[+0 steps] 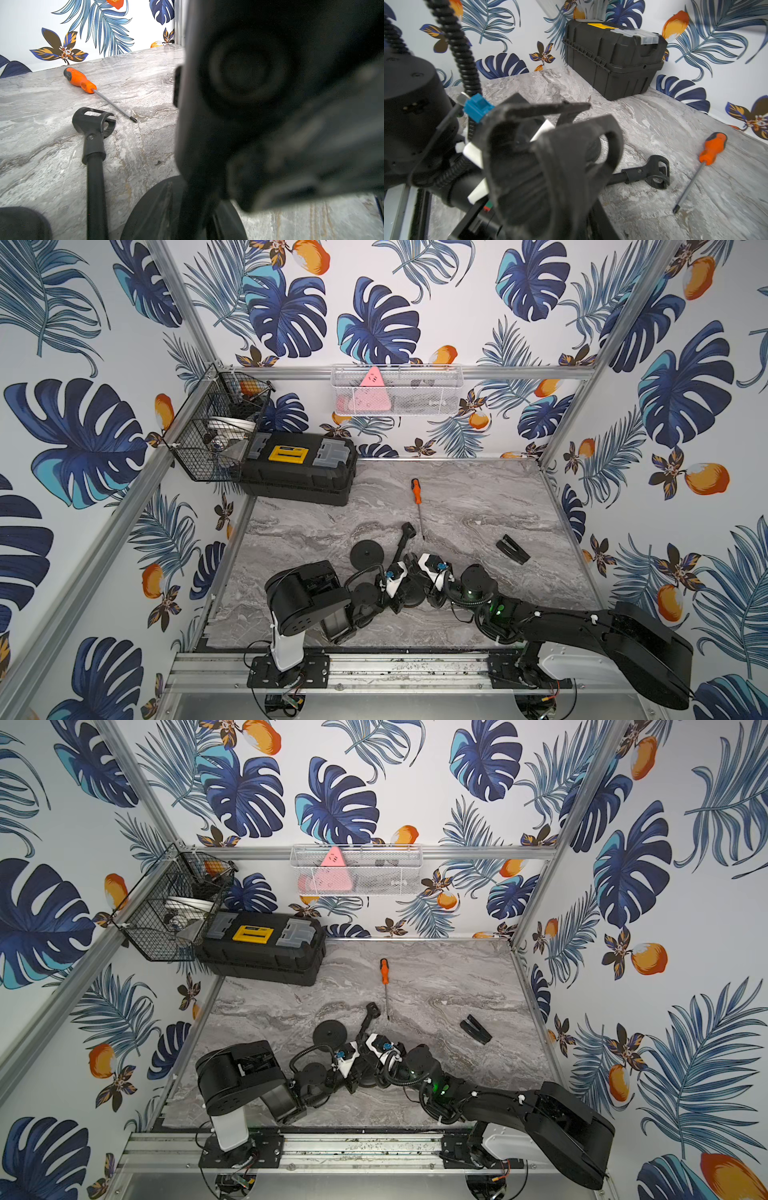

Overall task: Assemble a microphone stand
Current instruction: Screw the microphone stand pole into the microphone stand base.

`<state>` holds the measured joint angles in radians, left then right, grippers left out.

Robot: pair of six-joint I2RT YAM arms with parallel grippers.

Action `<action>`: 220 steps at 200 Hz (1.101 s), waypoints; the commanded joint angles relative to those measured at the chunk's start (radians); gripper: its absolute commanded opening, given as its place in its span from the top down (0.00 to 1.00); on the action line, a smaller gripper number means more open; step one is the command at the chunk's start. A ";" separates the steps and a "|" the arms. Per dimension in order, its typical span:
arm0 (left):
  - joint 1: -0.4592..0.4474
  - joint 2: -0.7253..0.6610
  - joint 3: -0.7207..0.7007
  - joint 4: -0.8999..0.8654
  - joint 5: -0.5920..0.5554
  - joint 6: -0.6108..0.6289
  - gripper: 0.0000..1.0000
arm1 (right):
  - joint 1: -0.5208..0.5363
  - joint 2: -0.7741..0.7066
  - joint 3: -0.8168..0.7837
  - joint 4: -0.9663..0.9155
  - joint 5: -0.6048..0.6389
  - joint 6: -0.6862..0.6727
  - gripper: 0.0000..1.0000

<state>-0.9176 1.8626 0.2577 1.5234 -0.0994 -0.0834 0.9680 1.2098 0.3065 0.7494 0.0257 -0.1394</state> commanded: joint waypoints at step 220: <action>0.007 0.029 0.025 0.022 -0.045 -0.005 0.79 | 0.009 -0.172 0.050 -0.436 -0.064 -0.036 0.00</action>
<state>-0.9142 1.8839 0.2775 1.5330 -0.1284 -0.0830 0.9989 1.0748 0.3462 0.4366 0.1062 -0.1234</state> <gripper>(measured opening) 0.215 0.999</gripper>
